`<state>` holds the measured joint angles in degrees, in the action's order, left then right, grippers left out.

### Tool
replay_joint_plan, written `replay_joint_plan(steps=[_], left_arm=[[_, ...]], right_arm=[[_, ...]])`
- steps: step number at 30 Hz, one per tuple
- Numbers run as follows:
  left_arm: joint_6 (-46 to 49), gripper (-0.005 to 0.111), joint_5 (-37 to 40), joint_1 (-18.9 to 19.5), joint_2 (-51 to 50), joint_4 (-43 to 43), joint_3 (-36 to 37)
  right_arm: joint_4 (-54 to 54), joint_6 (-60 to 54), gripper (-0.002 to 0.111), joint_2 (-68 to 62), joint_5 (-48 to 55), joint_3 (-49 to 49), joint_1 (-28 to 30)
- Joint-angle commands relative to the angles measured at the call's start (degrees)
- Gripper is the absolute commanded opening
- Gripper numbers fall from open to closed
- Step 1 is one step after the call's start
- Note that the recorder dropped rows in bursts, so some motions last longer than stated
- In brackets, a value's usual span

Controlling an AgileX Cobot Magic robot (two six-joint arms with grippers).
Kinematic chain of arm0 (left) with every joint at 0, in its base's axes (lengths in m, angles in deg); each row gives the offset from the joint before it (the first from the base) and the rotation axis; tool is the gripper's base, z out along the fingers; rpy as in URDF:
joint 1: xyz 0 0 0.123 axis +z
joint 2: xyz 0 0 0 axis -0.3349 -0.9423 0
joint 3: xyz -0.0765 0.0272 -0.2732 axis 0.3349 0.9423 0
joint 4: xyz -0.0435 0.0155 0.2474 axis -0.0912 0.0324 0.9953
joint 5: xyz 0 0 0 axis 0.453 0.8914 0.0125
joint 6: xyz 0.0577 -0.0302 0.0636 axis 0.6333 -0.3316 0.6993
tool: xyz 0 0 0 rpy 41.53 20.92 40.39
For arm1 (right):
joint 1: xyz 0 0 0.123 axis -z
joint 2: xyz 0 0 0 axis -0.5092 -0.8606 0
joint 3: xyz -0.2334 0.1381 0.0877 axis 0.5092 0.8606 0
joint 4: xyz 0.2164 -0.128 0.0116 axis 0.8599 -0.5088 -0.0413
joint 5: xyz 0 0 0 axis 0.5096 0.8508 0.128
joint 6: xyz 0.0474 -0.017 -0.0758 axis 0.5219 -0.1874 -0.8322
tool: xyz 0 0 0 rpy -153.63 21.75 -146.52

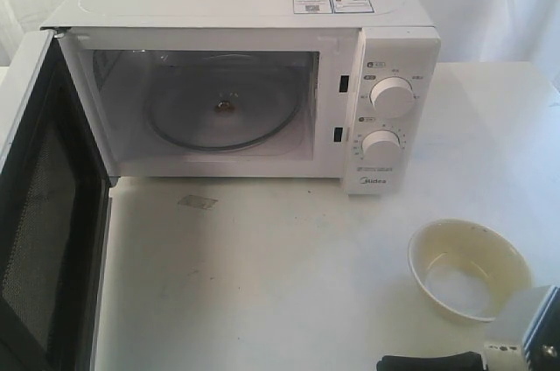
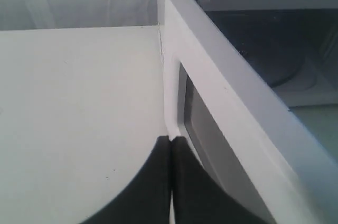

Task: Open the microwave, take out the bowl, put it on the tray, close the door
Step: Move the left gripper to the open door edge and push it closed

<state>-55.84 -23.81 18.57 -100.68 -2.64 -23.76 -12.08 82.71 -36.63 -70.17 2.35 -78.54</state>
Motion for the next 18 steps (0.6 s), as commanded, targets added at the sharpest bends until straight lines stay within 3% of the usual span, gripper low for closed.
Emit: replay_joint_plan(steps=[1,11,18], left_arm=[[9.7,0.0,3.0,-0.5,-2.1,-3.4,-0.3],[43.3,0.0,6.9,-0.5,-13.1,-28.2,-0.3],[56.1,0.0,9.5,-0.5,-19.8,-40.4,-0.3]], right_arm=[[-0.2,-0.5,0.0,0.5,-0.9,0.4,0.0],[-0.2,-0.5,0.0,0.5,-1.6,0.4,0.0],[-0.2,-0.5,0.0,0.5,-1.7,0.4,0.0]])
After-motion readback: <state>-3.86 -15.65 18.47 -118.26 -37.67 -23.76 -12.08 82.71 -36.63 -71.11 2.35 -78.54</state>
